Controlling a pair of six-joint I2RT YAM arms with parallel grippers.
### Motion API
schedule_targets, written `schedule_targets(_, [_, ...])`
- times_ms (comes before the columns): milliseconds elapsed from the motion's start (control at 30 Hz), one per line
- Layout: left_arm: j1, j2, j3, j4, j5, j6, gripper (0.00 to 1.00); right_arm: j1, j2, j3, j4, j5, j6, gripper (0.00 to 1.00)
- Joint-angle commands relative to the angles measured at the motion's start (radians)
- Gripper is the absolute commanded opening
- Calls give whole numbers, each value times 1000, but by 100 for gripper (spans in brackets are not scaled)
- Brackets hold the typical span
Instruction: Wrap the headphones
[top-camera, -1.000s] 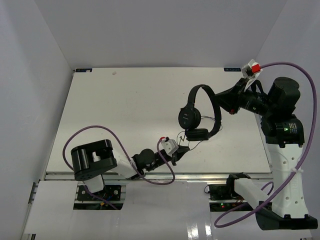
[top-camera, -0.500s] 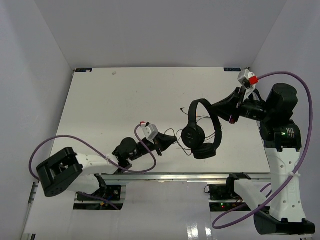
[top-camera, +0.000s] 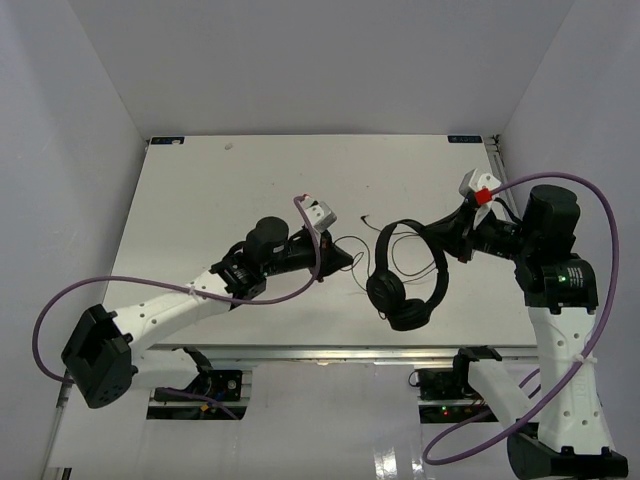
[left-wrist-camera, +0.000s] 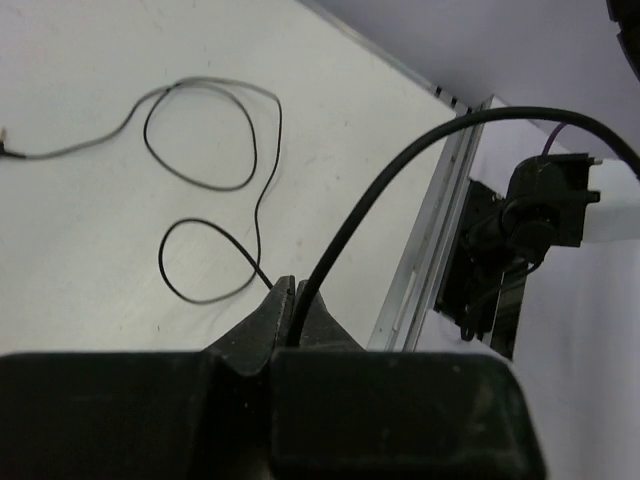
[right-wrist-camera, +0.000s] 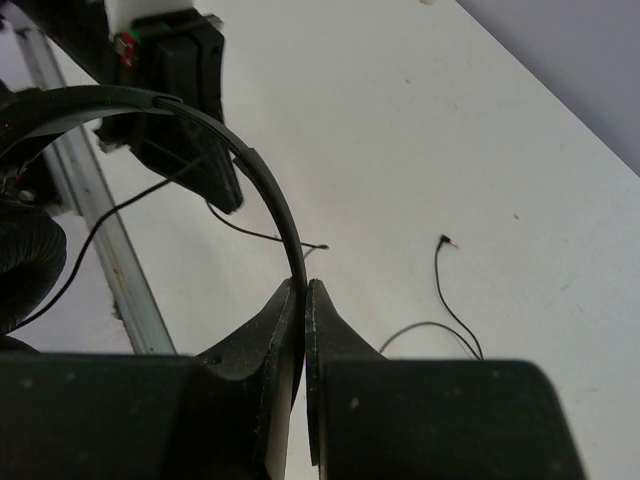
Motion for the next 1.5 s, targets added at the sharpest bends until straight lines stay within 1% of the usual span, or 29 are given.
schedule_targets(0, [4,10,89,-344,-36,-28,0,4,-51,-82,31,192,-41,8])
schedule_targets(167, [5,-14,177,-452,-109,-72,0,6,-83,-168,133,320,23,8])
schedule_targets(233, [5,-4,216,-513,-115,-80,0,6,-87,-193,173,350,53,8])
schedule_targets(300, [5,24,295,-591,-108,-90,0,12,-91,-231,216,385,90,8])
schedule_targets(433, [4,102,441,-713,-63,-112,0,27,-101,-305,295,416,155,8])
schedule_targets(633, [4,184,545,-836,20,-164,0,76,-91,-357,381,505,233,8])
schedule_targets(733, [4,202,562,-881,55,-188,0,114,-80,-367,421,519,256,8])
schedule_targets(967, [4,213,537,-890,136,-215,0,170,-14,-369,463,534,293,8])
schedule_targets(1067, [4,209,545,-871,177,-236,0,226,-3,-390,494,619,292,8])
schedule_targets(1267, [4,221,589,-858,245,-281,0,299,24,-407,558,749,292,8])
schedule_targets(1367, [4,234,585,-850,336,-317,0,329,35,-402,587,840,263,8])
schedule_targets(1467, [1,233,559,-845,384,-333,0,339,56,-385,613,875,238,8])
